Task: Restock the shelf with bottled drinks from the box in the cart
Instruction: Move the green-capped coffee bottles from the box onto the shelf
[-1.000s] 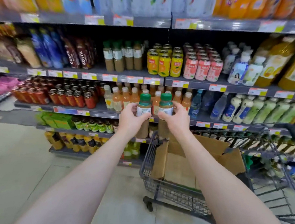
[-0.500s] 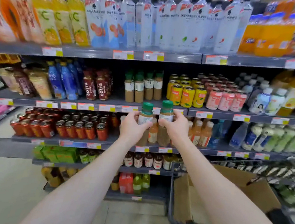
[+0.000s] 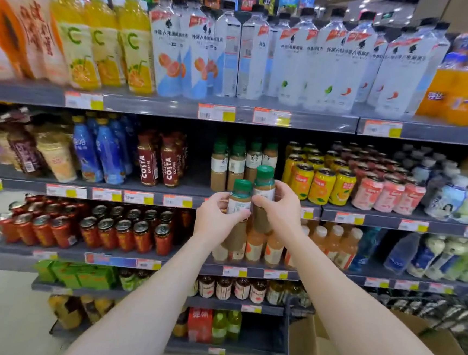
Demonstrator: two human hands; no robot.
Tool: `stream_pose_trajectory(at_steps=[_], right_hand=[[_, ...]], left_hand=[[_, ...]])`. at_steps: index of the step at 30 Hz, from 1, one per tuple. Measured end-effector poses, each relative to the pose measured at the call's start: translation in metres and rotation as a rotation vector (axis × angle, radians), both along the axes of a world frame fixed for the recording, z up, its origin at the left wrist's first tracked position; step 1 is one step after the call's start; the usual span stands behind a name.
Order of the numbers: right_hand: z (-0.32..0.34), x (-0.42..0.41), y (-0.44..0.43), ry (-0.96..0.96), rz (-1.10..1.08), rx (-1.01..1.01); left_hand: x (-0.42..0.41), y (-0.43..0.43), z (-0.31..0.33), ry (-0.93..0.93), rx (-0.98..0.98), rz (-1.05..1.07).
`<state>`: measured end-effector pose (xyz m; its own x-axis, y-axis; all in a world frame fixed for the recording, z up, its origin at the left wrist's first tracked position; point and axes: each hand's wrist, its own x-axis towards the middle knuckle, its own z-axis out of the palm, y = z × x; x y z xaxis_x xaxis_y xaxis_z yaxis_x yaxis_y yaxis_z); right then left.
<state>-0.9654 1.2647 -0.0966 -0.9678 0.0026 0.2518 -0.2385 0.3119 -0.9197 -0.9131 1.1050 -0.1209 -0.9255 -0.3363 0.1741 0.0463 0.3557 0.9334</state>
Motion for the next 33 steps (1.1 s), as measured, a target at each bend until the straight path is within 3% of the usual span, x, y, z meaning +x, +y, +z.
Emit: stream_pose_trajectory(at_steps=[14, 33], right_hand=[[-0.013, -0.148, -0.042, 0.013, -0.061, 0.044], [-0.024, -0.179, -0.059, -0.042, -0.131, 0.077]], left_hand=[[-0.103, -0.040, 0.012, -0.029, -0.057, 0.000], [-0.143, -0.055, 0.002, -0.041, 0.001, -0.137]])
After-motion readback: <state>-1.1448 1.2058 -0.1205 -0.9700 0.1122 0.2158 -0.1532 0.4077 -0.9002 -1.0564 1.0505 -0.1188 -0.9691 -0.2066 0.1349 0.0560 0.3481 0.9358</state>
